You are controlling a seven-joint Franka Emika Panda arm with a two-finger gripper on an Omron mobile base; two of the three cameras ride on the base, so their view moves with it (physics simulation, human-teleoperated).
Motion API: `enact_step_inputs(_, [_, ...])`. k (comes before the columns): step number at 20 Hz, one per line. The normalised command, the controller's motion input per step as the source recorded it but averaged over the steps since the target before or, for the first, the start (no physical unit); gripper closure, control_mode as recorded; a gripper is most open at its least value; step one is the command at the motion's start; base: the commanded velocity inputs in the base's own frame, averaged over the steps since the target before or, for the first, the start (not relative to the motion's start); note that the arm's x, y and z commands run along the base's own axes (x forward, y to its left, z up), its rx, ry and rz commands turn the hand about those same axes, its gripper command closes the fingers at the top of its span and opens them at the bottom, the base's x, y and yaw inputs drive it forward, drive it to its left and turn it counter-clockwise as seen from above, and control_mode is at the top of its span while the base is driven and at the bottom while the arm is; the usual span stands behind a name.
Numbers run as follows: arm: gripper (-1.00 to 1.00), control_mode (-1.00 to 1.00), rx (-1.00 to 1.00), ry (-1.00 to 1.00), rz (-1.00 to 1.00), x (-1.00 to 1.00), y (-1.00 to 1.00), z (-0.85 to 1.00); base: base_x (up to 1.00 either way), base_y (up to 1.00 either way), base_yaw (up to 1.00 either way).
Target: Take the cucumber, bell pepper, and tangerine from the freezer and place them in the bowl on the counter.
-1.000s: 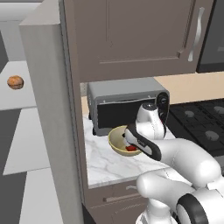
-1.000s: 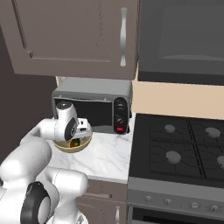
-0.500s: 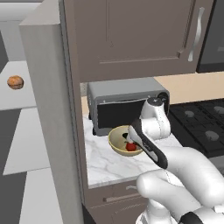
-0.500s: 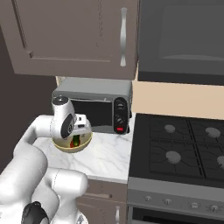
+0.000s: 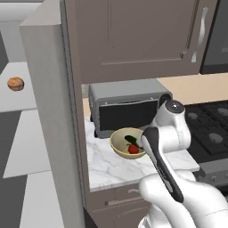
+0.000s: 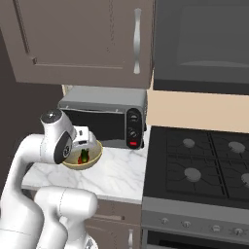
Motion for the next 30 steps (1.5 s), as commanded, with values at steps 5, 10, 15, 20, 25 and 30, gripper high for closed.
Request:
enact_step_inputs(5, [-1.0,-1.0,0.01,-0.1,-0.02,-0.54,-0.08,0.62,0.0,0.0,0.0])
enact_step_inputs(10, [-1.0,-1.0,0.05,-0.09,-0.04,-0.61,-0.14,0.6,0.0,0.0,0.0])
enact_step_inputs(15, [-1.0,-1.0,0.08,-0.09,-0.06,-0.55,-0.18,0.63,0.0,0.0,0.0])
enact_step_inputs(20, [-1.0,-1.0,0.04,-0.09,-0.06,-0.54,-0.06,0.52,0.0,0.0,0.0])
enact_step_inputs(25, [-1.0,-1.0,0.0,-0.03,-0.06,-0.4,0.0,0.61,0.0,0.0,0.0])
enact_step_inputs(30, [-1.0,-1.0,0.01,0.0,-0.07,-0.51,0.0,0.43,0.0,0.0,0.0])
